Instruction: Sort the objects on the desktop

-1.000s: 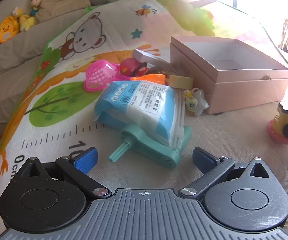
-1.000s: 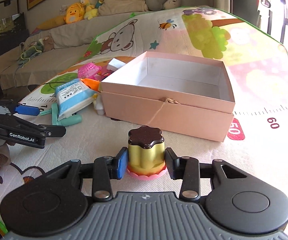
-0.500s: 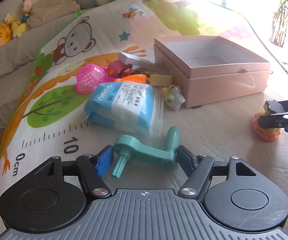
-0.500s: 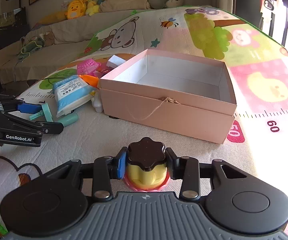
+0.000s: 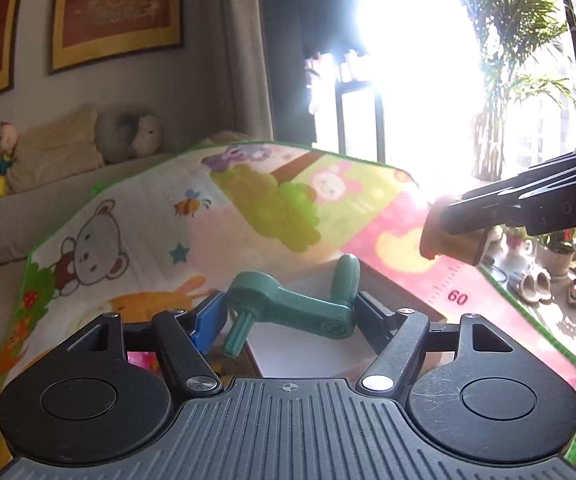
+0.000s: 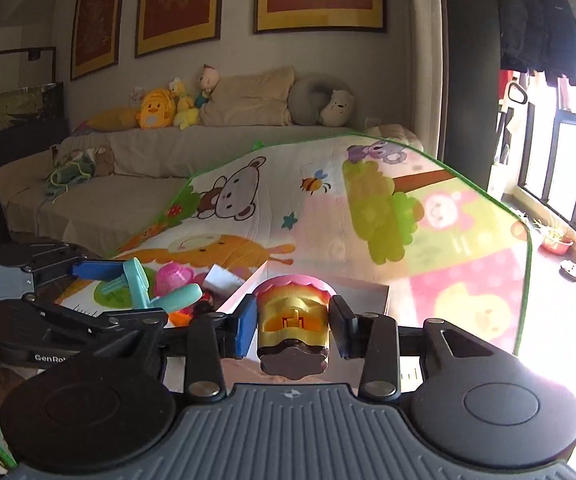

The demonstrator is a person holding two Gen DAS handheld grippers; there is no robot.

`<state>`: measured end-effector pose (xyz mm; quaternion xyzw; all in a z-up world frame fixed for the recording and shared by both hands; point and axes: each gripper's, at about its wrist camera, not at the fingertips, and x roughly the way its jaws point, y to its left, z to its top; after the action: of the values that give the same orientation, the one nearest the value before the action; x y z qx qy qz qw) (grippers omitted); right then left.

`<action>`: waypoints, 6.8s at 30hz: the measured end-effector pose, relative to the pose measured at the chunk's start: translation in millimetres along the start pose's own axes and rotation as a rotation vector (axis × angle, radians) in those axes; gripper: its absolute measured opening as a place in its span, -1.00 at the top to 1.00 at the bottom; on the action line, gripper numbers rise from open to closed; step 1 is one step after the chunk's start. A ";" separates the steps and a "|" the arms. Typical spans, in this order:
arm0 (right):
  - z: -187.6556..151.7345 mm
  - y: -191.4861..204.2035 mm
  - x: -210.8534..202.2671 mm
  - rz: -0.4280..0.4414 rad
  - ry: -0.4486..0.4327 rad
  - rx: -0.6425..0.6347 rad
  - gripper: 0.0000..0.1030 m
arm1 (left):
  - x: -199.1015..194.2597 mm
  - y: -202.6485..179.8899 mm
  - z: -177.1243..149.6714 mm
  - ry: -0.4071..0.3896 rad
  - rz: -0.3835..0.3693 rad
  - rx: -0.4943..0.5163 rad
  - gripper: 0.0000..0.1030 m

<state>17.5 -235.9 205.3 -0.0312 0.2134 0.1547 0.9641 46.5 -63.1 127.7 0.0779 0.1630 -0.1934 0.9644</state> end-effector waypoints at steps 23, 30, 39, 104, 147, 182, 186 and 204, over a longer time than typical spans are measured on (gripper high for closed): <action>-45.0 83.2 97.5 0.111 0.123 -0.235 -0.12 | 5.7 102.3 -116.4 0.315 0.495 -0.004 -0.96; -72.6 174.3 134.3 0.076 0.130 -0.560 0.09 | -27.7 152.4 -123.6 0.320 0.563 -0.148 -0.97; -121.1 221.2 185.0 -0.176 0.127 -0.973 0.33 | -47.7 147.1 -125.0 0.265 0.431 -0.276 -0.99; -170.8 11.5 17.9 -0.007 0.233 0.176 -0.94 | 39.9 42.8 -103.3 0.325 0.206 -0.126 -0.55; -116.3 -6.7 6.8 -0.061 0.221 -0.101 -0.54 | -10.9 3.5 -128.9 0.378 0.012 -0.058 -0.61; -4.6 15.4 -97.3 -0.058 -0.120 -0.177 -0.07 | -39.1 -4.1 -14.1 0.044 0.040 0.061 0.13; 36.0 4.9 -51.2 -0.039 -0.118 -0.119 -0.08 | -3.0 -2.4 27.0 -0.021 0.041 0.041 0.12; 21.1 25.1 83.5 0.050 0.097 -0.041 -0.47 | 19.2 88.2 -97.1 0.257 0.314 -0.108 -0.88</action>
<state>90.1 -185.7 189.4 -0.0533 0.2575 0.1812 0.9476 70.7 31.5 38.0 0.0747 0.2806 -0.0201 0.9567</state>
